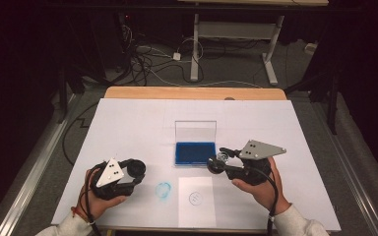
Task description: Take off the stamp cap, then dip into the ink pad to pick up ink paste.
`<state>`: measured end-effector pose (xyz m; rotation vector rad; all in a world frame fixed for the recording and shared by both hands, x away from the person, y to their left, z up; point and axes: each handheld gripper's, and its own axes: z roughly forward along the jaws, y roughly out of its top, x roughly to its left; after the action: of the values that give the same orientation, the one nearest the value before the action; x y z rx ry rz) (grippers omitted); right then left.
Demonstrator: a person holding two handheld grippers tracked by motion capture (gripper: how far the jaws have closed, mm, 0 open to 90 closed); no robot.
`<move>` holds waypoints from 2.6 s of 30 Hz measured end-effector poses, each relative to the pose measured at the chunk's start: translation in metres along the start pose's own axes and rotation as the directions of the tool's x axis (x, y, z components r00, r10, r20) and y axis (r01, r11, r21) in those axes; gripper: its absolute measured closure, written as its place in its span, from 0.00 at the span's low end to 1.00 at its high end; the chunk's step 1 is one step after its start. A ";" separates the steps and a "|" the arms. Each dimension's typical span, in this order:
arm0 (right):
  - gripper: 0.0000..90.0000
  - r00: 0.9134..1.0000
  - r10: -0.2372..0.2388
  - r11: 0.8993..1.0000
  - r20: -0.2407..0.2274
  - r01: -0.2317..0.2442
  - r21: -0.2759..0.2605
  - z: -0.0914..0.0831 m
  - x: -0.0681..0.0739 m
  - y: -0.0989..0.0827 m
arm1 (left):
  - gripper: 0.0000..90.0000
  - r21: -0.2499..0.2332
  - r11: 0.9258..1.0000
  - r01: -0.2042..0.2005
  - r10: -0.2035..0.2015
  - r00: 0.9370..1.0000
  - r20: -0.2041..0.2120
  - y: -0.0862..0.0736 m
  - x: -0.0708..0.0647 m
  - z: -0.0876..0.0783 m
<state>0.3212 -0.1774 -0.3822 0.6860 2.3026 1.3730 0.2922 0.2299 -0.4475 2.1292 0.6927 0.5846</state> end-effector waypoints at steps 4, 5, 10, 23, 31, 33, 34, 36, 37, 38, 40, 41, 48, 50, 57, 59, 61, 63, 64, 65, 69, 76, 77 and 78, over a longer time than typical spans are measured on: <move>0.64 1.000 0.016 1.000 0.009 -0.016 0.012 0.000 -0.007 -0.003 | 0.41 0.002 1.000 0.027 -0.027 1.000 -0.002 -0.006 0.001 -0.004; 0.64 1.000 0.016 1.000 0.009 -0.016 0.012 0.000 -0.007 -0.003 | 0.41 0.007 1.000 0.025 -0.025 1.000 -0.004 -0.007 0.000 -0.004; 0.64 0.999 0.032 0.999 0.023 -0.032 0.020 0.001 -0.013 -0.004 | 0.41 -0.003 0.999 0.033 -0.033 0.999 0.006 -0.007 0.000 -0.004; 0.64 0.999 -0.007 0.997 0.050 0.003 0.072 0.011 -0.021 0.001 | 0.41 0.008 0.999 0.035 -0.035 0.999 0.028 -0.010 0.002 0.001; 0.64 0.999 -0.011 0.997 0.043 0.008 0.072 0.017 -0.023 0.007 | 0.41 0.010 0.999 0.031 -0.031 0.999 0.033 -0.009 0.001 0.002; 0.64 0.999 -0.011 0.997 0.042 0.008 0.071 0.017 -0.023 0.008 | 0.41 0.007 0.999 0.035 -0.035 0.999 0.033 -0.010 0.001 0.001; 0.64 0.999 -0.013 0.998 0.043 0.010 0.069 0.018 -0.024 0.009 | 0.41 0.006 0.999 0.037 -0.037 0.999 0.032 -0.010 0.001 0.001; 0.64 0.999 -0.014 0.998 0.042 0.011 0.070 0.018 -0.025 0.011 | 0.41 0.006 0.999 0.037 -0.037 0.999 0.033 -0.010 0.001 0.000; 0.64 0.999 -0.019 0.997 0.042 0.016 0.071 0.018 -0.026 0.013 | 0.41 0.008 0.999 0.037 -0.038 0.999 0.034 -0.011 0.001 0.000; 0.64 0.999 -0.017 0.998 0.044 0.014 0.069 0.019 -0.026 0.014 | 0.41 0.010 0.999 0.036 -0.036 0.999 0.034 -0.011 0.001 0.000; 0.64 0.999 -0.025 0.997 0.043 0.022 0.070 0.020 -0.026 0.017 | 0.41 0.014 0.999 0.036 -0.037 0.999 0.033 -0.011 0.001 0.001; 0.64 0.999 -0.028 0.997 0.045 0.025 0.073 0.020 -0.026 0.019 | 0.41 0.013 0.999 0.035 -0.036 0.999 0.033 -0.011 0.001 0.001; 0.64 0.998 -0.045 0.996 0.044 0.042 0.080 0.025 -0.029 0.034 | 0.41 0.017 0.999 0.044 -0.044 0.999 0.026 -0.011 0.000 0.000; 0.64 0.998 -0.039 0.995 0.048 0.035 0.088 0.029 -0.029 0.038 | 0.41 0.018 0.999 0.040 -0.041 0.999 0.027 -0.011 0.000 0.000; 0.64 0.998 -0.056 0.992 0.033 0.052 0.115 0.042 -0.025 0.048 | 0.41 0.023 0.999 0.022 -0.023 0.999 0.037 -0.007 -0.003 0.003; 0.64 0.997 -0.066 0.990 0.029 0.061 0.128 0.047 -0.023 0.049 | 0.41 0.028 0.999 0.026 -0.027 0.999 0.039 -0.008 -0.003 0.004; 0.64 0.997 -0.074 0.988 0.023 0.070 0.138 0.052 -0.021 0.051 | 0.41 0.026 0.999 0.028 -0.029 0.999 0.039 -0.007 -0.002 0.004; 0.64 0.996 -0.084 0.986 0.019 0.080 0.148 0.058 -0.021 0.052 | 0.41 0.025 0.999 0.027 -0.028 0.999 0.039 -0.007 -0.003 0.005; 0.64 0.997 -0.081 0.985 0.019 0.077 0.152 0.061 -0.020 0.052 | 0.41 0.025 0.999 0.028 -0.029 0.999 0.041 -0.007 -0.003 0.005; 0.64 0.997 -0.081 0.985 0.017 0.077 0.155 0.063 -0.021 0.052 | 0.41 0.028 0.999 0.025 -0.026 0.999 0.045 -0.007 -0.003 0.005; 0.64 0.997 -0.074 0.981 0.021 0.069 0.183 0.072 -0.025 0.049 | 0.41 0.028 0.999 0.025 -0.027 0.998 0.049 -0.007 -0.003 0.006; 0.64 0.998 -0.043 0.975 0.043 0.033 0.221 0.086 -0.036 0.038 | 0.41 0.034 0.999 0.031 -0.033 0.998 0.055 -0.008 -0.002 0.006; 0.64 0.998 -0.044 0.973 0.046 0.032 0.230 0.088 -0.037 0.036 | 0.41 0.035 0.999 0.032 -0.034 0.998 0.056 -0.008 -0.002 0.006; 0.64 0.998 -0.042 0.970 0.048 0.030 0.239 0.090 -0.038 0.034 | 0.41 0.034 0.999 0.034 -0.036 0.998 0.056 -0.008 -0.002 0.006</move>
<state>0.4080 -0.1220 -0.3907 0.7379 2.4490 1.0584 0.2920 0.2295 -0.4582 2.1517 0.7110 0.4955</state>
